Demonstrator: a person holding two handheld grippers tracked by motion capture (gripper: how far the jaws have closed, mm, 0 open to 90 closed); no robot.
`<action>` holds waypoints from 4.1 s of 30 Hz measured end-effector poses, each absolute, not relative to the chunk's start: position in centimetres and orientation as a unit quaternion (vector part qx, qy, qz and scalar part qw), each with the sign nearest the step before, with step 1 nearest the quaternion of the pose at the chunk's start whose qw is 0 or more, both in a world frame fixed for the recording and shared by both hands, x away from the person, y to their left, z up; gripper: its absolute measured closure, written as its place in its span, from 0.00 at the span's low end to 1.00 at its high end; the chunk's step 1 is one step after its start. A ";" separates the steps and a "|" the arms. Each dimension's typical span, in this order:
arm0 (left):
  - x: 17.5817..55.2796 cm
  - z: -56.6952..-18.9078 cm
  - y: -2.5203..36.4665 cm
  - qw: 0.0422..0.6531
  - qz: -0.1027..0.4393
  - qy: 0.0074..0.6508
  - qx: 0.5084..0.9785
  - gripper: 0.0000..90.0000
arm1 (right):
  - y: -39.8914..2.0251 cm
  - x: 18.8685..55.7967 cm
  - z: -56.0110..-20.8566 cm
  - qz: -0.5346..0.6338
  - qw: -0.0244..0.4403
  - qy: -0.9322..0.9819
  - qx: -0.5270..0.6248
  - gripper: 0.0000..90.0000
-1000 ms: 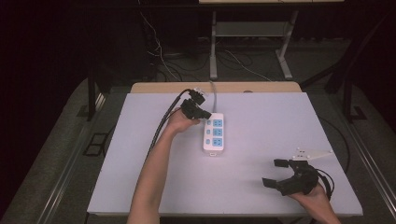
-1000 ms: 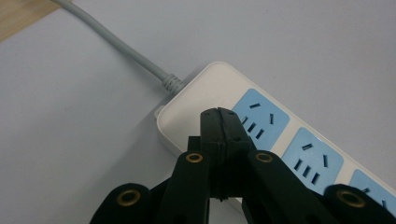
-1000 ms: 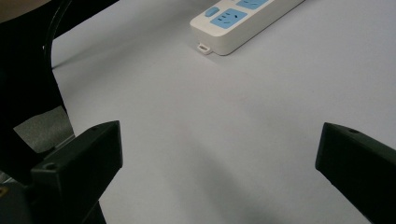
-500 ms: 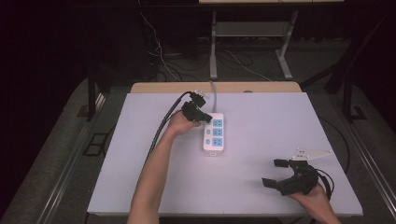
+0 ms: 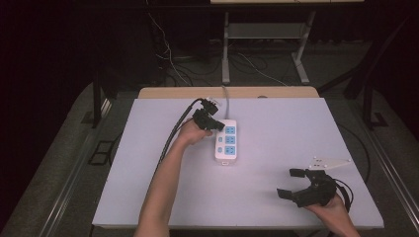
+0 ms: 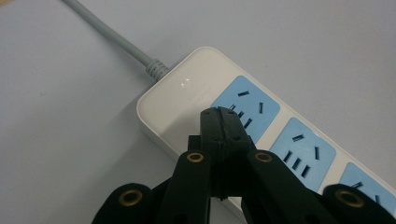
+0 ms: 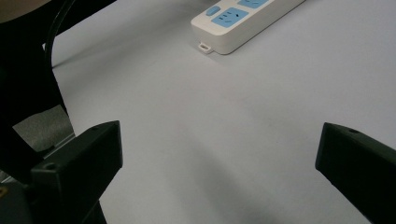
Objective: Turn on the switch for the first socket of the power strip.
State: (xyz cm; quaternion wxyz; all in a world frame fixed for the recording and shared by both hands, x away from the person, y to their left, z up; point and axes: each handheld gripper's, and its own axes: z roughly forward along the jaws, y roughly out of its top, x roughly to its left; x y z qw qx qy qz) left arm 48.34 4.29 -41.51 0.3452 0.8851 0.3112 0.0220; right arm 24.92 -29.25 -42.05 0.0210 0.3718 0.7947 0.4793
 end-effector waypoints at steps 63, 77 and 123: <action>44.0 -38.4 10.8 0.412 0.078 0.374 0.827 0.99 | -29.5 24.7 -41.8 0.487 0.031 0.788 0.376 0.00; 41.4 -36.9 12.8 0.436 0.093 0.392 0.804 0.78 | -29.6 24.7 -41.8 0.488 0.031 0.787 0.377 0.00; 29.4 -39.7 15.6 0.505 0.081 0.358 0.781 0.00 | -29.6 24.6 -41.8 0.489 0.033 0.784 0.381 0.00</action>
